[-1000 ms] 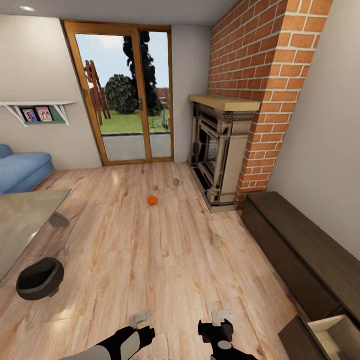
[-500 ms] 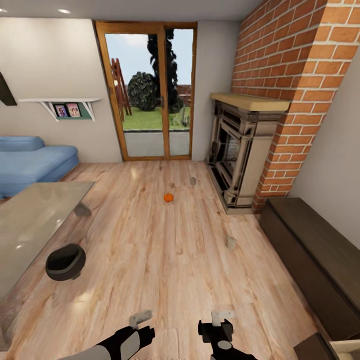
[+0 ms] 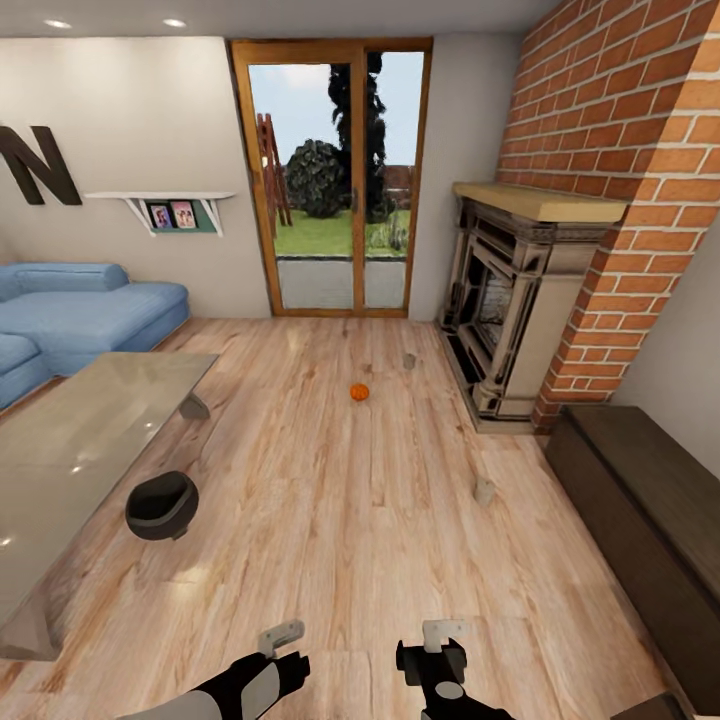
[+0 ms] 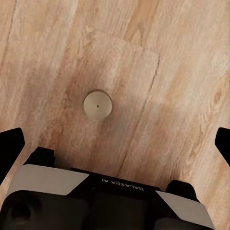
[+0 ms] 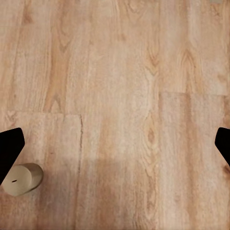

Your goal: Place each of the two pumpkins and all three candles from the living room inside a cabinet in the living room (use any cabinet), then make sure every cabinet is closed, and position the cauldron so it is next to a table in the living room.

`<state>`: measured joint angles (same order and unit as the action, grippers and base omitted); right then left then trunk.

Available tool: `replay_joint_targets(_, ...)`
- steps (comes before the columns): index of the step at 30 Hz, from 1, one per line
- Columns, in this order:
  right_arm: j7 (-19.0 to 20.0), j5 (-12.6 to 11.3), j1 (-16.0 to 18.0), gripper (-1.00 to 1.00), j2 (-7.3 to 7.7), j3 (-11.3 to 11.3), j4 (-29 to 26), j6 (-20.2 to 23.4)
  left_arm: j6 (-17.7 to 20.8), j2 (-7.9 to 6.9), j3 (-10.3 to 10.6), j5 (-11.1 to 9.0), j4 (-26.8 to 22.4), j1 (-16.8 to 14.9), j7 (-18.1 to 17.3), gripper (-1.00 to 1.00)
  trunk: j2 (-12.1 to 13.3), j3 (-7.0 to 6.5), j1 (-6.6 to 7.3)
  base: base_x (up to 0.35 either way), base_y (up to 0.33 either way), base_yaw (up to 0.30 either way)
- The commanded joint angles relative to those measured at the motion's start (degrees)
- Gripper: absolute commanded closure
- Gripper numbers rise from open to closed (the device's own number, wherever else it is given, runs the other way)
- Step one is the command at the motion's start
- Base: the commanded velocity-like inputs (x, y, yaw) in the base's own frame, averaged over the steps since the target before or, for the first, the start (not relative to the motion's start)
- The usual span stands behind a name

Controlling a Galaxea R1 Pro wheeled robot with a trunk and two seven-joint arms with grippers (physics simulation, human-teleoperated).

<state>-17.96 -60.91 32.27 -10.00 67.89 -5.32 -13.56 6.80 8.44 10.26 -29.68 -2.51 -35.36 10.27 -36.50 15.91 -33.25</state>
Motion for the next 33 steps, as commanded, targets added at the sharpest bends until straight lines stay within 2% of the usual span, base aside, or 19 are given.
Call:
replay_joint_targets(1, -0.2, -0.5, 0.0, -1.0, 0.0, 0.5, 0.0, -0.2, 0.3, 0.0, 0.5, -0.5, -0.1, 0.0, 0.3, -1.0, -0.1, 0.08, -0.01, 0.0, 0.0, 0.022)
replay_joint_targets(11, -0.2, -0.5, 0.0, -1.0, 0.0, 0.5, 0.0, -0.2, 0.2, 0.0, 0.5, -0.5, -0.1, 0.0, 0.2, -1.0, -0.1, 0.1, -0.01, -0.08, 0.0, 0.007)
replay_joint_targets(33, -0.2, -0.5, 0.0, -1.0, 0.0, 0.5, 0.0, -0.2, -0.6, 0.07, 0.5, -0.5, 0.5, 0.0, 0.2, -1.0, -0.1, 0.1, -0.01, -0.312, 0.0, 0.0)
